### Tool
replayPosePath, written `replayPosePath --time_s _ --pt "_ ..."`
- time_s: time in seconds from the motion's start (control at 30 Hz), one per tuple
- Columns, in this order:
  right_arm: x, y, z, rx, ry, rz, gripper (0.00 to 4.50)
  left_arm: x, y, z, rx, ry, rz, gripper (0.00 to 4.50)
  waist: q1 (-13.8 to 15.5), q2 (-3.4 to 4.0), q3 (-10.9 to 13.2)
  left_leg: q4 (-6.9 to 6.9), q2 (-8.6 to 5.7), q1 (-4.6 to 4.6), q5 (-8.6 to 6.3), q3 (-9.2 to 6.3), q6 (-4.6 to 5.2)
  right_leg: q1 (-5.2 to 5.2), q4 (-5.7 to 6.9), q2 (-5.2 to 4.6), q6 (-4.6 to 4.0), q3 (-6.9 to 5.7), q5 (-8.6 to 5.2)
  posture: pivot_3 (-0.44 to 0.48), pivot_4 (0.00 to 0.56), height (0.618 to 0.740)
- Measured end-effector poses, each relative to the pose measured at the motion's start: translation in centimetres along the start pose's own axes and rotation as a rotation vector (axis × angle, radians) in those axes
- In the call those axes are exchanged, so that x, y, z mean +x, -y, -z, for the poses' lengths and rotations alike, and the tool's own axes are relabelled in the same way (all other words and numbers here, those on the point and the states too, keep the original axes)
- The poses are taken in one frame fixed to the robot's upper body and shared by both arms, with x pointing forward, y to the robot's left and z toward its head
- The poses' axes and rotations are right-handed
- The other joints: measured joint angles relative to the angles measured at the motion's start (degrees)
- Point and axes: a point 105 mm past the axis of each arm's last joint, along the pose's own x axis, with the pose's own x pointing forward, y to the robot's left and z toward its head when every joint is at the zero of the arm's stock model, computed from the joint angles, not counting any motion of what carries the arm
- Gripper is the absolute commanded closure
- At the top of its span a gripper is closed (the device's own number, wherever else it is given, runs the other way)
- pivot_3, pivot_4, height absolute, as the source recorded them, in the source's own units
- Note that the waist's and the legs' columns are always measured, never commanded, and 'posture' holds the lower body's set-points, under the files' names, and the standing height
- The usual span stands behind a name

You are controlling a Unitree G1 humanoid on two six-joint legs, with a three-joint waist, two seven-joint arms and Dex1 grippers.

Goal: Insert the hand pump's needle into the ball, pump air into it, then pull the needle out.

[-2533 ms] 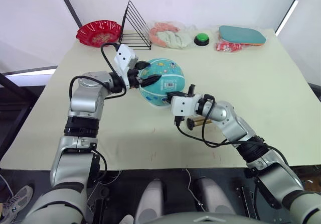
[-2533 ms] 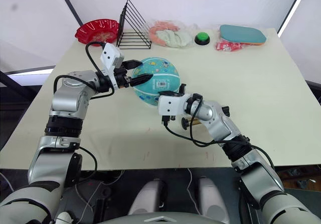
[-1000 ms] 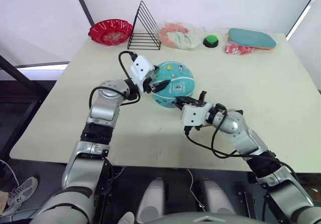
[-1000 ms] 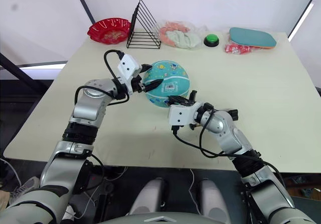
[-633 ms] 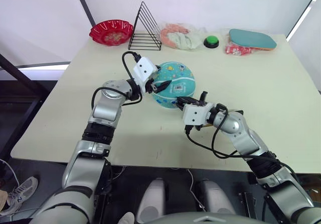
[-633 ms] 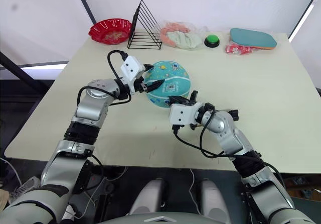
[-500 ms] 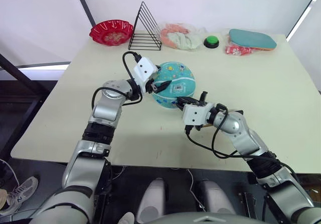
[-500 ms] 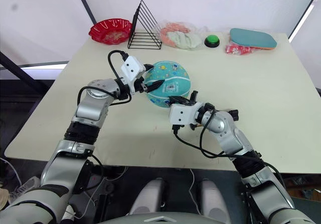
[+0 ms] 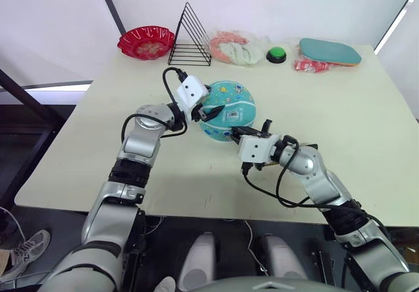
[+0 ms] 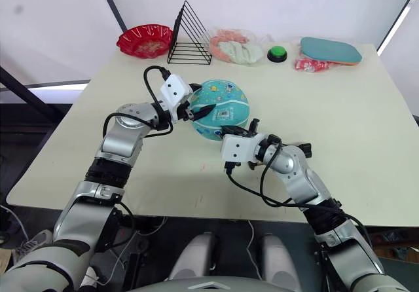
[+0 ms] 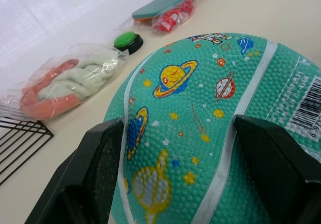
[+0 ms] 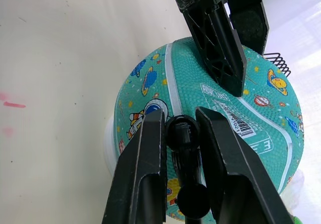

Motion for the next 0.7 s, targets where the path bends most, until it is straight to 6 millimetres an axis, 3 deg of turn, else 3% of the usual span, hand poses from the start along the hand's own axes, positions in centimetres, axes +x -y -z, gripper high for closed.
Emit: replayPosePath --time_s 0.7 --pt "-0.34 0.05 -0.36 0.03 0.014 -0.01 4.09 0.13 -0.01 0.2 0.0 -0.007 0.0 0.81 0.0 0.0 0.0 0.0 0.0 0.0 0.0 0.0 0.0 0.01 -0.03 -0.01 0.06 -0.01 -0.03 0.0 0.15 0.74"
